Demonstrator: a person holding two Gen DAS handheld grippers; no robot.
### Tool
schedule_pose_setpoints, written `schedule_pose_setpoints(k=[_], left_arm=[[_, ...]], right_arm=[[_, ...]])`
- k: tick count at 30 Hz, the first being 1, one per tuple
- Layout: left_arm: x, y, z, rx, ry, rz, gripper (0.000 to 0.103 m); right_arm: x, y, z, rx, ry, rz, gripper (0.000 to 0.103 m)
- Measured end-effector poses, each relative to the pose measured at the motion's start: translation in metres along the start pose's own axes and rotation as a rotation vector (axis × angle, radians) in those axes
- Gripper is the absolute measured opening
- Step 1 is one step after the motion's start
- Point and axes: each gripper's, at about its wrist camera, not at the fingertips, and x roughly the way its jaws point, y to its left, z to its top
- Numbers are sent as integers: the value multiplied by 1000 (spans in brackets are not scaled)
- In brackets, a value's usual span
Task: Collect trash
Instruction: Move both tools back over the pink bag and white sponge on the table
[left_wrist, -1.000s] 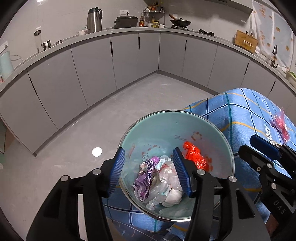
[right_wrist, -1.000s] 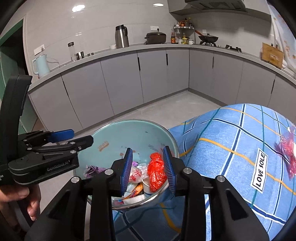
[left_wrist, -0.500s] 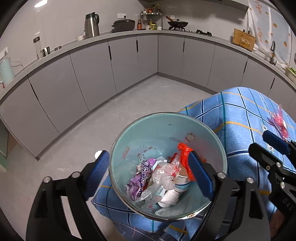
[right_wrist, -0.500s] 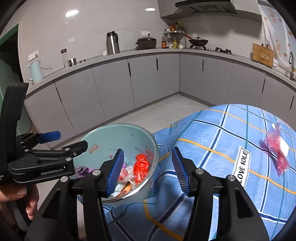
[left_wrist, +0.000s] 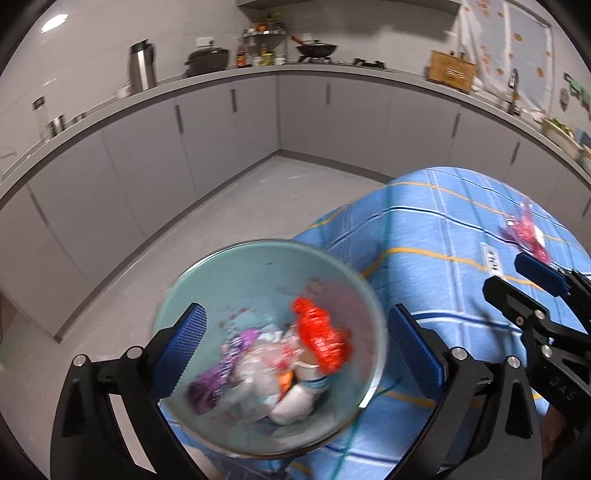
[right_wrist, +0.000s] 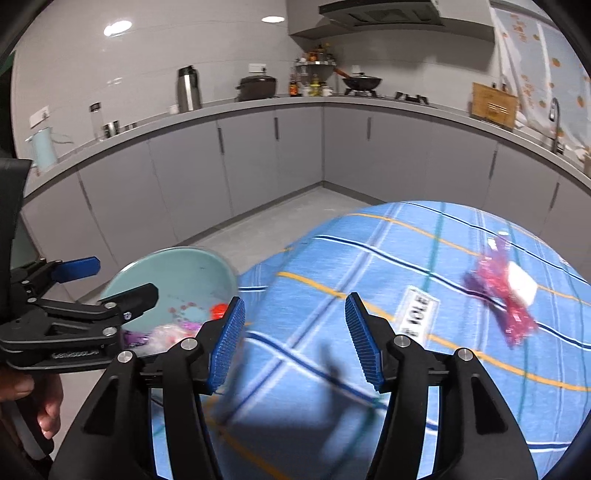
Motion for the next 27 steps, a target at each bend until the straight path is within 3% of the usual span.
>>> schedule_pose_setpoints(k=[16,23,27], left_arm=[[32,-102,42,123,-34,-107,98],[46,-138,56,177,-37,-131,98],[55,-155,61,197,-36,-144,98]], right_arm=[[-9,-103,-7,85,11,-188,57],[-1,-150,-9,114,61,-314,57],[8,-168,-14,122,84,-332,57]])
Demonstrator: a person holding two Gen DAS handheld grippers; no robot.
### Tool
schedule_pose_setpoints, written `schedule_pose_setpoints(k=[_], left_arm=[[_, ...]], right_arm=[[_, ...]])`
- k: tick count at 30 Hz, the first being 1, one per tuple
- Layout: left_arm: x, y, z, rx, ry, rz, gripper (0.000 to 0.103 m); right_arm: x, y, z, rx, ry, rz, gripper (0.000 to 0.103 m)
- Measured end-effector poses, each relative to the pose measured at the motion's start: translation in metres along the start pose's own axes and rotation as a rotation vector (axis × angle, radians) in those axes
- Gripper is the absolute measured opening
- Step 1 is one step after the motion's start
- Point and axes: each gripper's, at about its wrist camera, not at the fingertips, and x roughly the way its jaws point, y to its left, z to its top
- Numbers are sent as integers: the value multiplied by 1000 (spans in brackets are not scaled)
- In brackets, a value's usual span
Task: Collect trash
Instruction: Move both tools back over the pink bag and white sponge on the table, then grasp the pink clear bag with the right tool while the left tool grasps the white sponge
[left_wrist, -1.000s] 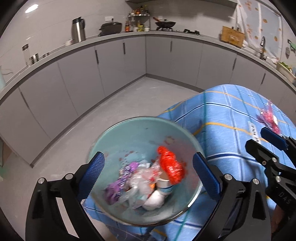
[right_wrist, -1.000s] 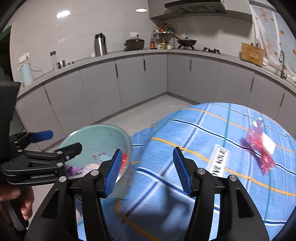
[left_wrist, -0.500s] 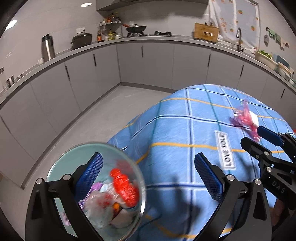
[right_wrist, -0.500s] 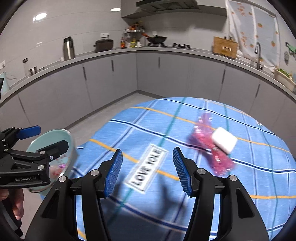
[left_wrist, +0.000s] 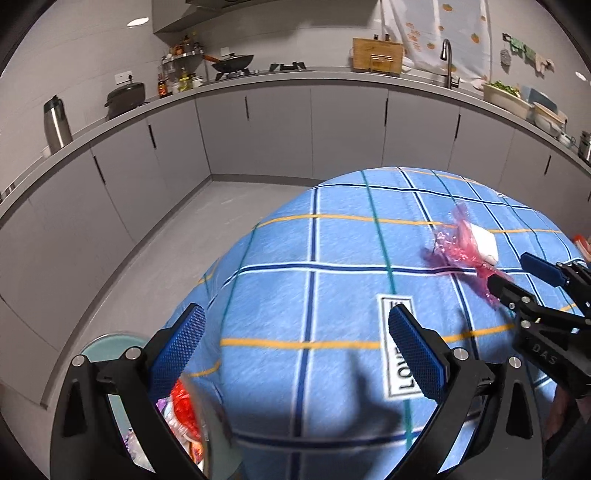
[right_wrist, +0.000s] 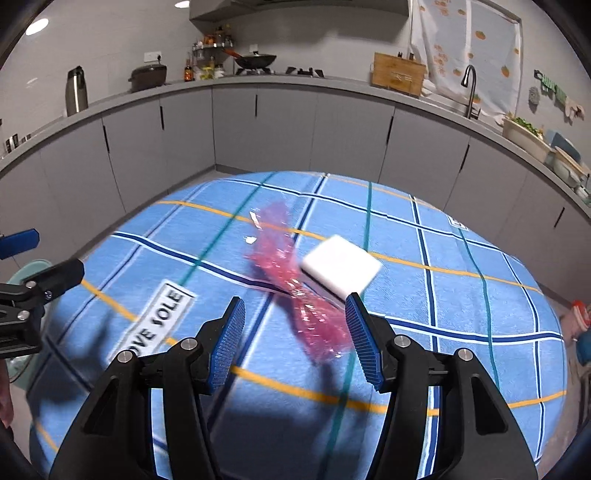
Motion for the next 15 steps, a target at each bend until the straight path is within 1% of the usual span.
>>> schedule_pose_setpoints(k=[5,7,8,9,11,13,15], left_arm=[[13,-10,6,12,8,-6,98],[17,-12,9,9,12,-9,98],[19,-13,10,10,14,-12,98],[20,-14,11,13,16,-12,98],[19,-16,12,20,14,-14,98],[18,-19,13,28,11,-13,98],[16,-22,14,35,7,-15,98]], right_arm=[[16,-4,-4,-7,28,-6,57],[21,-6,-6,-7,46,-7,55],[22,-6,-7,-3,55,-5,51],[26,-8,-8,2,73,6,38],[27,-8,-9,-1,76,4,32],[27,-8,-9,0,77,19,22],[24,-6,-8,-11,69,23,18]])
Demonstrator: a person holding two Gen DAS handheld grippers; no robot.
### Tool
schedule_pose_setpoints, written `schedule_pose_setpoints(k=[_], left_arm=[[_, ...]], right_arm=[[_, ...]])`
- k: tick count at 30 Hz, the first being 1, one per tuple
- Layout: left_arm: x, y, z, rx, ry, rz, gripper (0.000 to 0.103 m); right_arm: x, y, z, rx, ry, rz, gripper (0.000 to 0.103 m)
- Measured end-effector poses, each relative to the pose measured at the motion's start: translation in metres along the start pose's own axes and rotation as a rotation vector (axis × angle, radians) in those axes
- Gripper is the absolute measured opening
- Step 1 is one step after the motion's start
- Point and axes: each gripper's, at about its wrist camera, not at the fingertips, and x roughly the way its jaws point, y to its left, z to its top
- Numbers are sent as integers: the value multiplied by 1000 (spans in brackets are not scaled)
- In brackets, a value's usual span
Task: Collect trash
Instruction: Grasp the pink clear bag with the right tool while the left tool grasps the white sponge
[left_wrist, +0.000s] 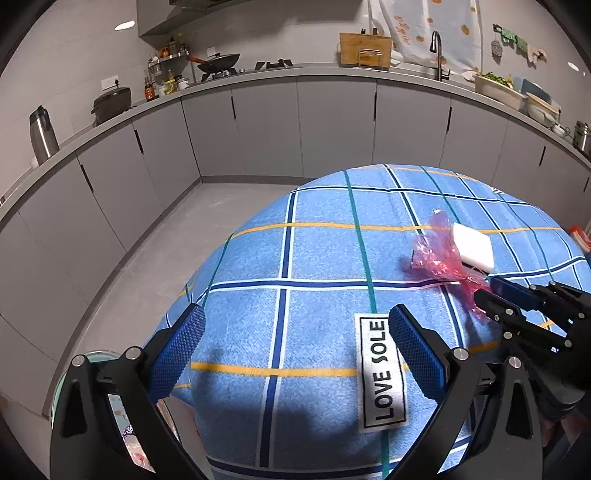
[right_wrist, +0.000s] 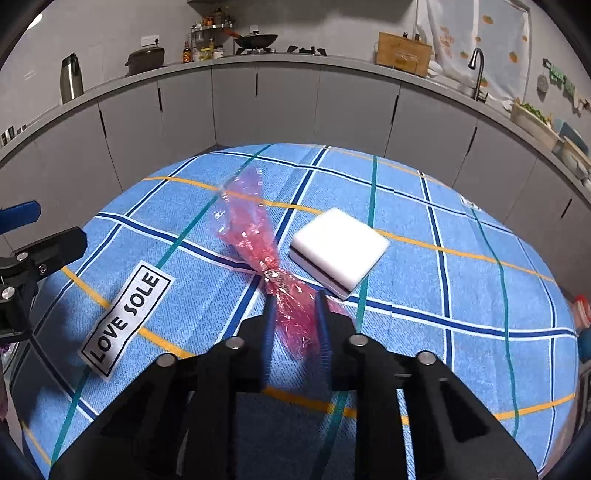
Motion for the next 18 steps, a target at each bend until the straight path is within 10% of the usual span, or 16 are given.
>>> schedule_pose_setpoints(k=[2,18], left_arm=[[-3,-3,1,6,-4,1,98],[-7,-54,22,80,-30,-39,98]], right_arm=[[-2,1,0,0,-3,14,5],[-66,-44,8,130,-151,7,1]])
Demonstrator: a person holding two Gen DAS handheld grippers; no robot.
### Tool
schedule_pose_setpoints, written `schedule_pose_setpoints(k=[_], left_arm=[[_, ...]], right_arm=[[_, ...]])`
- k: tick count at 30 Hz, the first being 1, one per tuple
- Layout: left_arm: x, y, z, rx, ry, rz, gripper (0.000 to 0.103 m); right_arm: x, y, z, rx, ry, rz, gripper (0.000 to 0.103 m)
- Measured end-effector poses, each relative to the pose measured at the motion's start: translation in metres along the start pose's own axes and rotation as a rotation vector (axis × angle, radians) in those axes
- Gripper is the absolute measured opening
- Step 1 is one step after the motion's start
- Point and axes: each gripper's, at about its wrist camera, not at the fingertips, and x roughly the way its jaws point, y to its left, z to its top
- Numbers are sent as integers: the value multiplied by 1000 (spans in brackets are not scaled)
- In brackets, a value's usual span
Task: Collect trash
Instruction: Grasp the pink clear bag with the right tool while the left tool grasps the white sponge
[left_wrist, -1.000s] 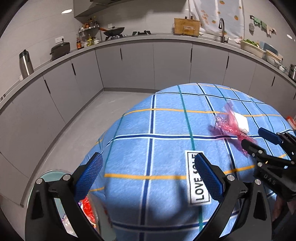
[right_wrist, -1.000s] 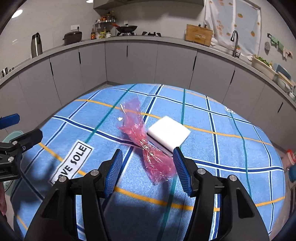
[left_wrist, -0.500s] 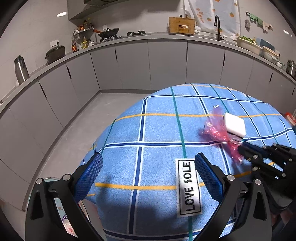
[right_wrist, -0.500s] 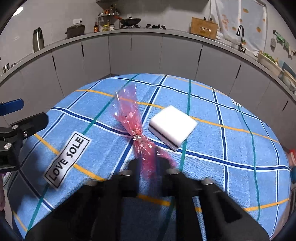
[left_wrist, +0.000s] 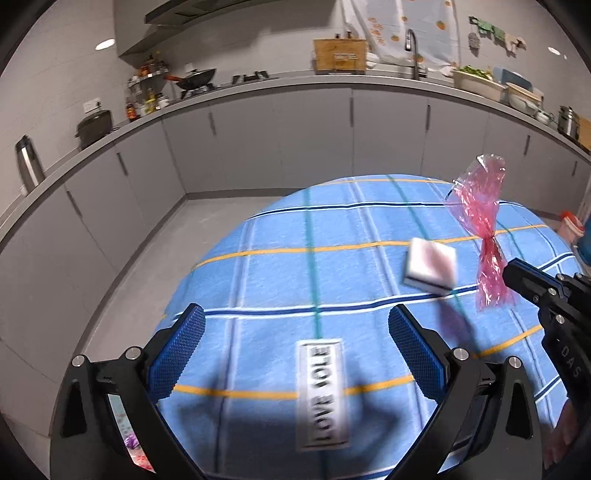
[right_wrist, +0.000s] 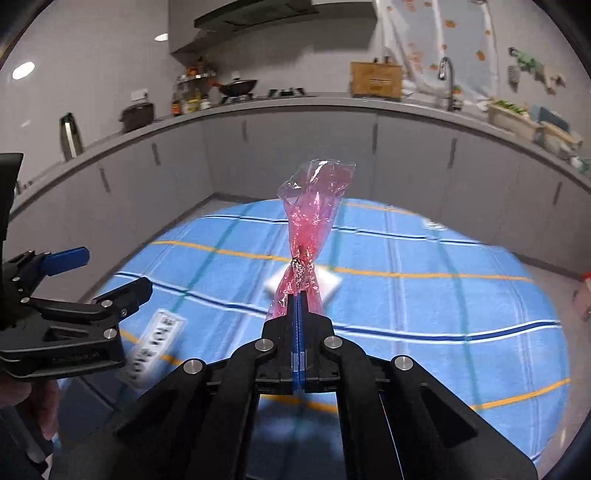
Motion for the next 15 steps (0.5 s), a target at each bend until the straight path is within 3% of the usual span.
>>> schedule_pose_setpoints(k=[7,15], left_arm=[[25,-47,21,53,0,-67,98],[74,-91,35,79,50,-116,98]], right_arm=[[21,-53,-4,63,46,-119,1],[32,-87,-13,123,74,-158,1]])
